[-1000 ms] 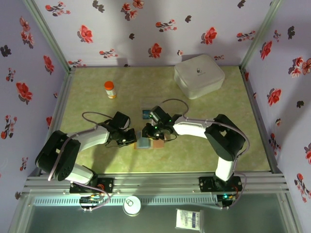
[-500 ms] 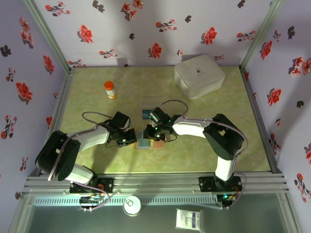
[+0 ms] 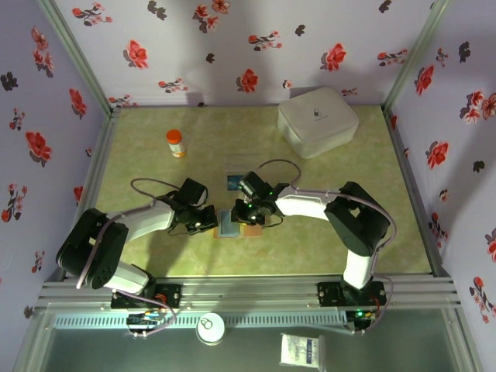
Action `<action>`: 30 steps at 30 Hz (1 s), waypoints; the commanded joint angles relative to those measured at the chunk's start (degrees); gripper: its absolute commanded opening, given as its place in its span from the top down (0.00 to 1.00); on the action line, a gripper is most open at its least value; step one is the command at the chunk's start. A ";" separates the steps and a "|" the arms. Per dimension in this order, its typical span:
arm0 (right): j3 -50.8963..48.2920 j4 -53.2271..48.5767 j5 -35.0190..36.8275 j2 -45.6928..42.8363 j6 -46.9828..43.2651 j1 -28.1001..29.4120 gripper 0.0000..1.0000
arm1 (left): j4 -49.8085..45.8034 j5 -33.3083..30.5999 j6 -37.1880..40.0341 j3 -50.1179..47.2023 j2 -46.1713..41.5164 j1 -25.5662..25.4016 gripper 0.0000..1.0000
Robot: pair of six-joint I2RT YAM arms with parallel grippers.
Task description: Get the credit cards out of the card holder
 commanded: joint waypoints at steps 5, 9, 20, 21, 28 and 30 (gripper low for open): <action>-1.80 -1.49 1.23 -2.04 -1.36 -0.54 0.80 | -3.06 -2.09 1.33 0.84 -1.29 -0.23 1.00; -2.15 -1.25 1.24 -2.14 -1.45 -0.70 0.81 | -3.64 -2.31 1.21 1.37 -1.91 -0.25 1.00; -3.16 -0.66 1.24 -2.47 -1.45 -1.06 0.82 | -4.84 -1.76 -1.70 3.27 -9.59 -0.25 1.00; -3.16 -0.62 1.14 -2.44 -1.45 -1.07 0.82 | -4.17 -0.99 -2.15 3.27 -9.98 -0.25 0.98; -3.47 -0.48 1.14 -2.74 -1.45 -1.07 0.82 | 2.05 2.85 -5.30 3.00 -8.47 -1.65 0.76; -3.63 -0.51 1.14 -2.91 -1.46 -1.06 0.82 | 3.33 3.47 -5.76 3.08 -7.11 -2.12 0.71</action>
